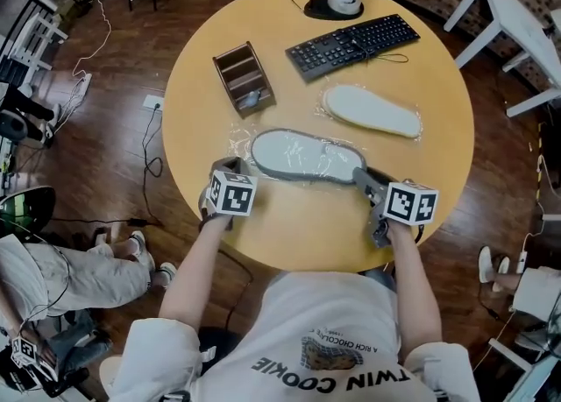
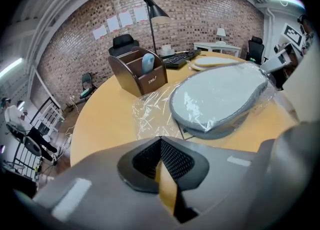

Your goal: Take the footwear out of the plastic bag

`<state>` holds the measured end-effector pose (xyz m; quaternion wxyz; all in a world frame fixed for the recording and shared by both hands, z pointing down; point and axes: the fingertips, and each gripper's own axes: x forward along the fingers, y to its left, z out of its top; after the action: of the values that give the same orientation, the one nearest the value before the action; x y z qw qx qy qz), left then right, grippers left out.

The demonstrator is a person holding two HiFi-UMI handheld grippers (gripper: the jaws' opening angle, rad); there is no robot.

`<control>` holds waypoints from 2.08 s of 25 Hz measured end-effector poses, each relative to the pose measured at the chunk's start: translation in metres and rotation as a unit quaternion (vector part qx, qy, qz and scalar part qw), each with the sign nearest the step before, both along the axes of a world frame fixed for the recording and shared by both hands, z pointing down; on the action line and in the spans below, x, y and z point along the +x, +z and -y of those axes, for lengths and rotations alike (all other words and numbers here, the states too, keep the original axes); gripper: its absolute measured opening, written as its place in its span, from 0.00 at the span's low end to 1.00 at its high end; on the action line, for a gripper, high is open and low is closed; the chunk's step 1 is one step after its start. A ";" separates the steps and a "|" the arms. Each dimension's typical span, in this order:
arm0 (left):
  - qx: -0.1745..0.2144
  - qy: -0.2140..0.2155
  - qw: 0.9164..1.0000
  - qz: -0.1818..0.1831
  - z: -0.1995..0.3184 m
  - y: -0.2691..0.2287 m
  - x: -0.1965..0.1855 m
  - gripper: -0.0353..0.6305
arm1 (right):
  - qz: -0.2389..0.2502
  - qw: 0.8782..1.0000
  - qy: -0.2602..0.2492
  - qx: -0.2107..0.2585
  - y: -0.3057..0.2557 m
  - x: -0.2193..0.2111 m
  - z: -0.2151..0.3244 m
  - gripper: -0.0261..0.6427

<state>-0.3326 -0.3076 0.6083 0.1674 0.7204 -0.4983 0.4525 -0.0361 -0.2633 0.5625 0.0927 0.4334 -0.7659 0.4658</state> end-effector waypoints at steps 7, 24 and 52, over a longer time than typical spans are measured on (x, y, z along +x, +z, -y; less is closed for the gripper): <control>0.002 -0.011 1.000 0.026 0.001 0.001 -0.001 0.06 | -0.050 0.998 0.008 0.039 -0.012 0.017 -0.002 0.19; 0.000 -0.021 0.998 0.053 0.003 0.002 0.002 0.06 | -0.071 0.995 0.028 0.062 -0.027 0.064 -0.010 0.17; -0.013 -0.004 0.995 0.103 0.001 0.002 0.002 0.06 | -0.028 0.993 0.088 0.079 -0.061 0.157 -0.040 0.14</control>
<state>-0.3305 -0.3088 0.6107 0.1260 0.6657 -0.5098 0.5301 0.1211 -0.2237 0.5016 0.0385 0.5176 -0.7564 0.3980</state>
